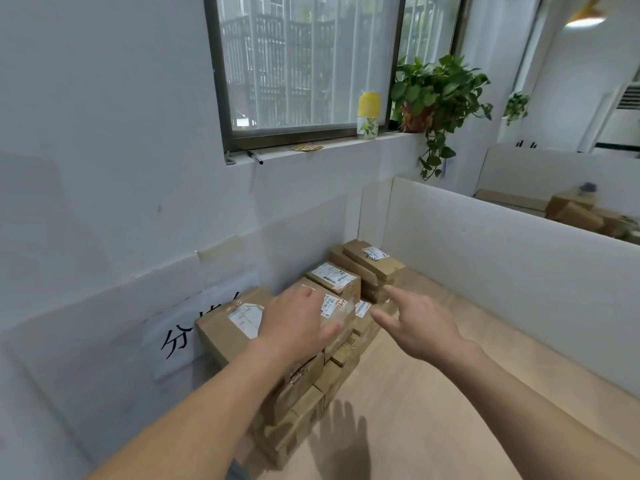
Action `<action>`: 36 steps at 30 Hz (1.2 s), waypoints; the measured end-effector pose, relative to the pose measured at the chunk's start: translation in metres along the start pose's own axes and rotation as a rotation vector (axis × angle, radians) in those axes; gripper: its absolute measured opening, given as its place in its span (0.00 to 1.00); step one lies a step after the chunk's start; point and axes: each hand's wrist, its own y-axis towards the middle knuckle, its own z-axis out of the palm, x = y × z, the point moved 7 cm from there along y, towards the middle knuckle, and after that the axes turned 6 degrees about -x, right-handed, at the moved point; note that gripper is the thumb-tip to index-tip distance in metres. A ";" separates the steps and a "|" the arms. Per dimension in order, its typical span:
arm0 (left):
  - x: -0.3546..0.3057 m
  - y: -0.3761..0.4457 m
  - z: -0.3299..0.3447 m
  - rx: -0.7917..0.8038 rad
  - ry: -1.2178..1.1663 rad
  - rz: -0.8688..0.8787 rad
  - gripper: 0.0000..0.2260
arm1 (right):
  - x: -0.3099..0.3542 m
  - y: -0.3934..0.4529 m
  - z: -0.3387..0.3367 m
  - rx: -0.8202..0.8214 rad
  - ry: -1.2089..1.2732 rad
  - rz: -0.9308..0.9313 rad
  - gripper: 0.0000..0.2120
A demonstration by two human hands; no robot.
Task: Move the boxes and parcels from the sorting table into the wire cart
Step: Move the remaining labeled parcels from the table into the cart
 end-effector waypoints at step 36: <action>0.004 0.328 0.220 0.151 -0.174 -0.090 0.16 | -0.154 0.304 0.149 0.112 0.086 0.331 0.28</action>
